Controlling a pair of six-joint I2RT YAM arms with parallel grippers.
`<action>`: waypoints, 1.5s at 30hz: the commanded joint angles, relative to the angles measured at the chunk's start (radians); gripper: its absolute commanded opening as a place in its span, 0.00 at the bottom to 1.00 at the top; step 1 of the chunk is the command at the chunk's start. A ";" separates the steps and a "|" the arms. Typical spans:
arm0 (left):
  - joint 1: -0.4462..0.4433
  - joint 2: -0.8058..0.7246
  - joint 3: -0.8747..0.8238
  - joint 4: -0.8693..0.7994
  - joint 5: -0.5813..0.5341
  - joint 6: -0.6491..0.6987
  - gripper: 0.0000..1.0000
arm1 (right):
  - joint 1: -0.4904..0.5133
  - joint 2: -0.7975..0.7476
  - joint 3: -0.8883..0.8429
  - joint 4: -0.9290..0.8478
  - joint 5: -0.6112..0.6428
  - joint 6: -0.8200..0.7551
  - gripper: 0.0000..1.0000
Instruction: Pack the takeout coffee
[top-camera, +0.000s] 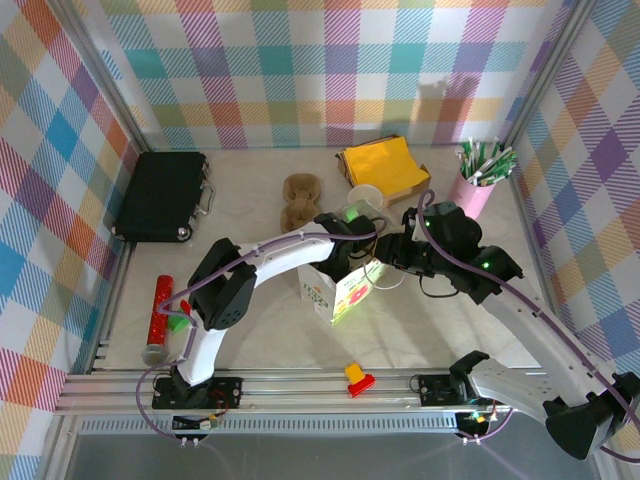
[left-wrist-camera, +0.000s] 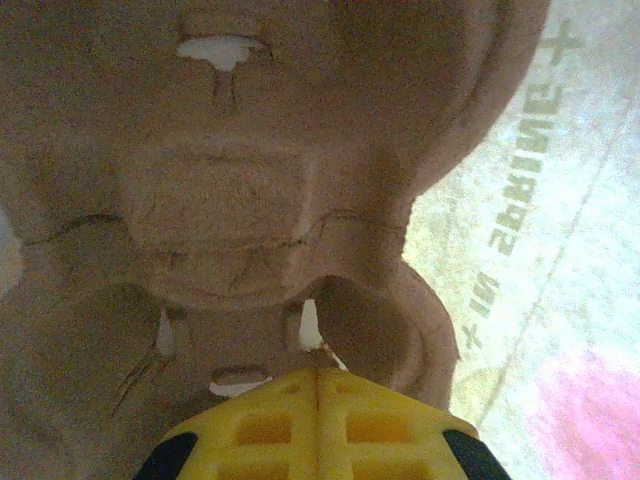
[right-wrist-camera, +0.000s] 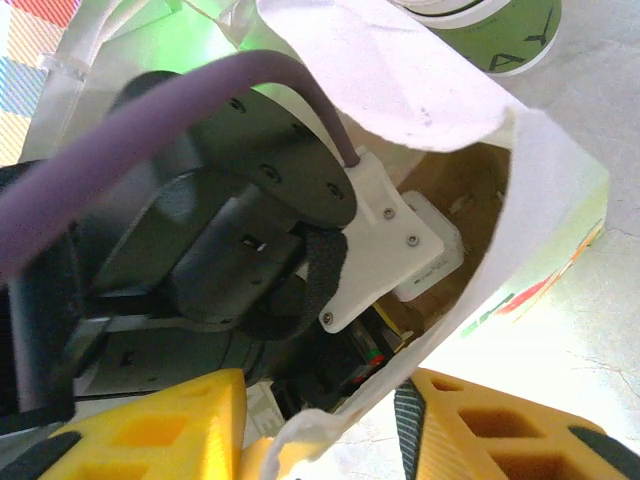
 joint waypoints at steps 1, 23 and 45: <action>0.010 0.028 -0.022 0.010 0.010 0.018 0.05 | -0.007 -0.010 -0.013 0.012 -0.006 -0.026 0.45; 0.034 0.080 -0.063 0.053 0.020 0.021 0.04 | -0.009 -0.023 -0.017 0.011 -0.009 -0.021 0.44; 0.031 -0.043 -0.003 0.033 0.040 -0.005 0.04 | -0.010 -0.014 -0.032 0.011 0.011 -0.025 0.44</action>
